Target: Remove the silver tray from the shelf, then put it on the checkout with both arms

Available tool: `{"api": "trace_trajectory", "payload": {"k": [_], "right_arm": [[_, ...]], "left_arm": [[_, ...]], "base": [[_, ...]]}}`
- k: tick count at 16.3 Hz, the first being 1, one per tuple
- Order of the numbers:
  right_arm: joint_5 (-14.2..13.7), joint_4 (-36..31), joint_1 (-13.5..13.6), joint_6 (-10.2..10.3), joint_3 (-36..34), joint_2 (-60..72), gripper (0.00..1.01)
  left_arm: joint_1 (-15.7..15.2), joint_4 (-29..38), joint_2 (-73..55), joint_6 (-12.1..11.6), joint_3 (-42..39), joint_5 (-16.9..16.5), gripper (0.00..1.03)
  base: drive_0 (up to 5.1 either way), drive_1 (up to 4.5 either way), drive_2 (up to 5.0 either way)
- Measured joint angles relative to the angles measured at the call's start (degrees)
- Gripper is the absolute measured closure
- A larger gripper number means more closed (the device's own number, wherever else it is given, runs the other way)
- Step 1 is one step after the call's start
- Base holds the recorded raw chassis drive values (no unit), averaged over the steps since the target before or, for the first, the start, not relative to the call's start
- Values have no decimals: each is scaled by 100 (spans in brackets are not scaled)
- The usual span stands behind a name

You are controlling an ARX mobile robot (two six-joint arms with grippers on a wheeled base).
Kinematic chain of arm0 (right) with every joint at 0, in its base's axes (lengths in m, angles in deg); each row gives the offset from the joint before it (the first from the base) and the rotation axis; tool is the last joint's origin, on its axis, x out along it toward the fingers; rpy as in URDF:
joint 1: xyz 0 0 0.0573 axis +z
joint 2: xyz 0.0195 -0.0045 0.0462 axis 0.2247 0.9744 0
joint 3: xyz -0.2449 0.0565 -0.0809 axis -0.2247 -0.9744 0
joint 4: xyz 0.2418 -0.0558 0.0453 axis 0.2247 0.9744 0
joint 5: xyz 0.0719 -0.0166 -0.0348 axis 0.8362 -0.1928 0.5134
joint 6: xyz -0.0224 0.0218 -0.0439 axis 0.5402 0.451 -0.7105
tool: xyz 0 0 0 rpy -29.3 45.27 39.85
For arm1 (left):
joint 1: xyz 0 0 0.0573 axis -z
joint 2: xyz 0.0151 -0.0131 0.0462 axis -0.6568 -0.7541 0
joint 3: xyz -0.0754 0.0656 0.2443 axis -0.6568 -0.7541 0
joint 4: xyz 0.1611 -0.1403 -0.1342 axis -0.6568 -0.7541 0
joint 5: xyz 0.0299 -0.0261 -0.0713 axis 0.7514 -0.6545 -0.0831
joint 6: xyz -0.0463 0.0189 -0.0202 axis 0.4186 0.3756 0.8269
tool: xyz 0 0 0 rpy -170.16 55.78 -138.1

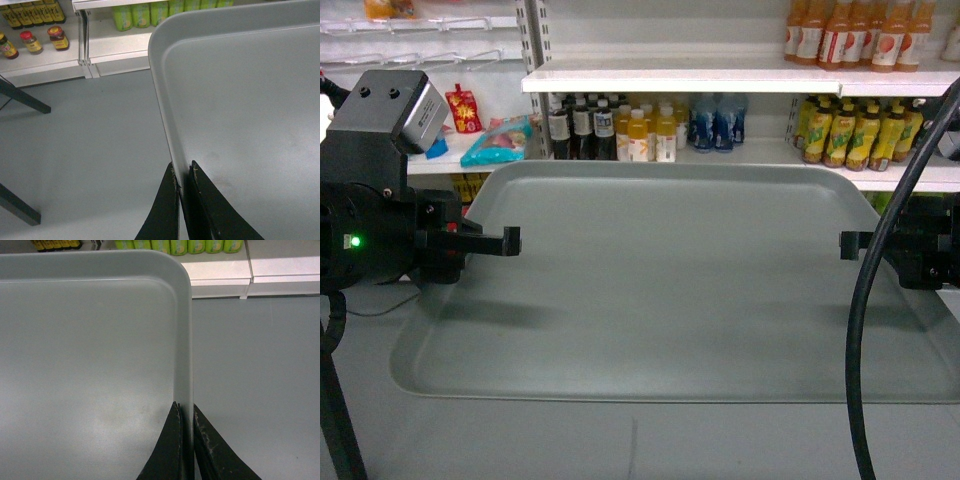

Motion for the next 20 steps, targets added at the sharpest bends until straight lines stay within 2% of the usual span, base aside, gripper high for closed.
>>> {"api": "trace_trajectory", "payload": {"k": [12,20], "right_arm": [[-7,26,2,0,-33,-2,98],[-2,20,2,0,-28,0,98]], "left_arm": [[-2,-35,4,-7,-31,-4,99],[-2,-15,2,-9,-24,-9,99]], "base": [[16,-405,437],[0,0,0]]}}
